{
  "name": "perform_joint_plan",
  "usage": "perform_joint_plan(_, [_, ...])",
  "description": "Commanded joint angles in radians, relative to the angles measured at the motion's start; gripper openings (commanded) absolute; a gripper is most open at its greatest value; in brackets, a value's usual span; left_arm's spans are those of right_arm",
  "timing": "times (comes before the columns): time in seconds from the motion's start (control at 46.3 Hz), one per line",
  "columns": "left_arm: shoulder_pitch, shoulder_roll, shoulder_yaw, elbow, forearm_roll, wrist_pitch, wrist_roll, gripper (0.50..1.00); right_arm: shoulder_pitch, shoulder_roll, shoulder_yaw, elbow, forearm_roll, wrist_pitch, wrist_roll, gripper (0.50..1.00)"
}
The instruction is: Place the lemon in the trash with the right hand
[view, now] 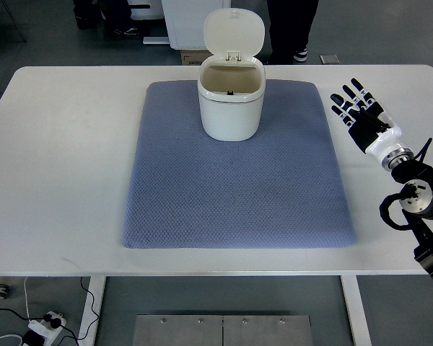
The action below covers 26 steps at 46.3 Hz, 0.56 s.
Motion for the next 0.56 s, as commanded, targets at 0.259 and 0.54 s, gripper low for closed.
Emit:
perform_joint_plan(0.259, [0.0, 0.0, 0.0, 0.0, 0.0, 0.0, 0.0, 1.0, -0.001, 0.012, 0.008, 0.0, -0.009, -0.054, 0.001, 1.0])
perform_joint_plan(0.54, [0.0, 0.0, 0.0, 0.0, 0.0, 0.0, 0.0, 1.0, -0.003, 0.041, 0.034, 0.004, -0.007, -0.052, 0.03, 1.0])
